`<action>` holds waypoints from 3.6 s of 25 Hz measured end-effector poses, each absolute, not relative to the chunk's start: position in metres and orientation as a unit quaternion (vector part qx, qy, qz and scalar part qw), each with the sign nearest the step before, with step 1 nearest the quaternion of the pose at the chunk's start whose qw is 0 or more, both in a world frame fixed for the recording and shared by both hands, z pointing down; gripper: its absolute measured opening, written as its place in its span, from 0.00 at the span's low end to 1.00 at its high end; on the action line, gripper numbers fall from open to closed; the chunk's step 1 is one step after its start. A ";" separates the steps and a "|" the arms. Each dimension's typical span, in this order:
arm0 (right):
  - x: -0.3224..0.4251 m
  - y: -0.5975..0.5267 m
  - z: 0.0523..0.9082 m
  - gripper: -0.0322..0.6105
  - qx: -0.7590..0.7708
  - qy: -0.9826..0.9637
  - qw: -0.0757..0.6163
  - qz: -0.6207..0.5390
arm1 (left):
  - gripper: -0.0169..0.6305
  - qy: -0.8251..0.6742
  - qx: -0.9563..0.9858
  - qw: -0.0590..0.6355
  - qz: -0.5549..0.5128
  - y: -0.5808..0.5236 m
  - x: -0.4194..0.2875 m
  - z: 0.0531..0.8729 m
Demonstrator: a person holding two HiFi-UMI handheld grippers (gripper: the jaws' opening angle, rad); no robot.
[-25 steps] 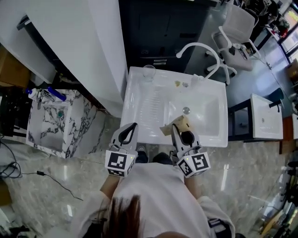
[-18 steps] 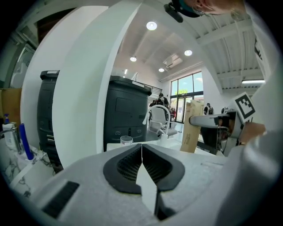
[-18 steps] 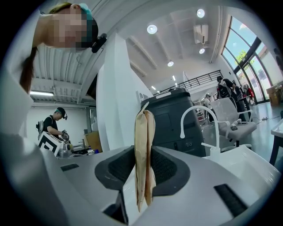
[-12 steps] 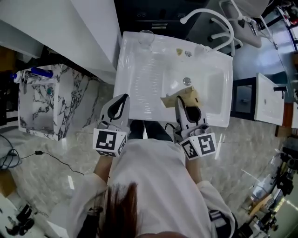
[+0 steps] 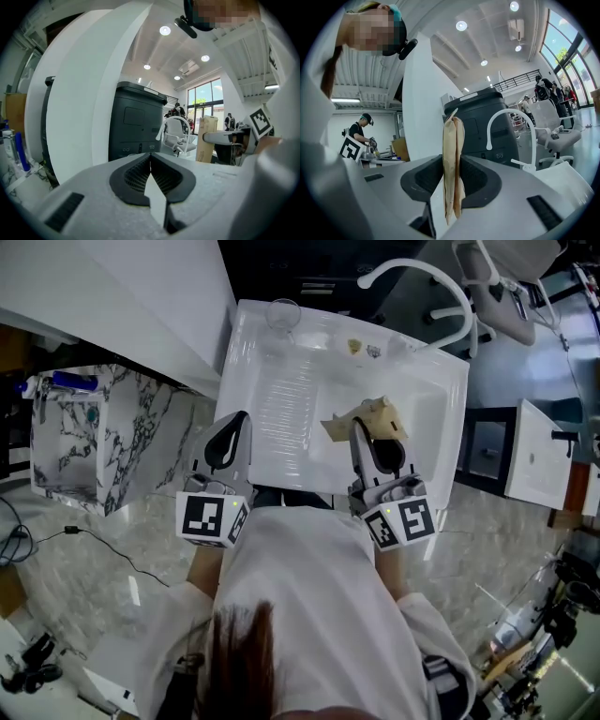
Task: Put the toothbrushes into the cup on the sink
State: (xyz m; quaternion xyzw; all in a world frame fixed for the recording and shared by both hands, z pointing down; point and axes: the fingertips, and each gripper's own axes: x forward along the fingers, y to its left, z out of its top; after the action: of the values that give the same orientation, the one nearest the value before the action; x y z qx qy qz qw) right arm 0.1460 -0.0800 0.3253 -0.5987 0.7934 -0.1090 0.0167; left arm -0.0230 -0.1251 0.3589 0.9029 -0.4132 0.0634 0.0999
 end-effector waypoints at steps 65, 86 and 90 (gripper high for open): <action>0.127 -0.217 0.203 0.21 -0.594 0.797 0.093 0.056 | 0.05 -0.394 0.908 0.135 0.051 -0.189 -0.040 0.377; 0.098 -0.274 0.229 0.20 -0.577 0.812 0.083 0.046 | 0.05 -0.398 0.897 0.184 0.058 -0.196 -0.050 0.410; 0.095 -0.283 0.240 0.20 -0.574 0.814 0.076 0.039 | 0.05 -0.394 0.898 0.188 0.062 -0.200 -0.049 0.412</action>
State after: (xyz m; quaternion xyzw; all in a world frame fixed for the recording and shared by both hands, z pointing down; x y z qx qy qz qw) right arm 0.0948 -0.2835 0.2398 -0.5742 0.8142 0.0388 0.0765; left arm -0.0493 -0.1997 0.4125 0.8976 -0.3939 0.0621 0.1882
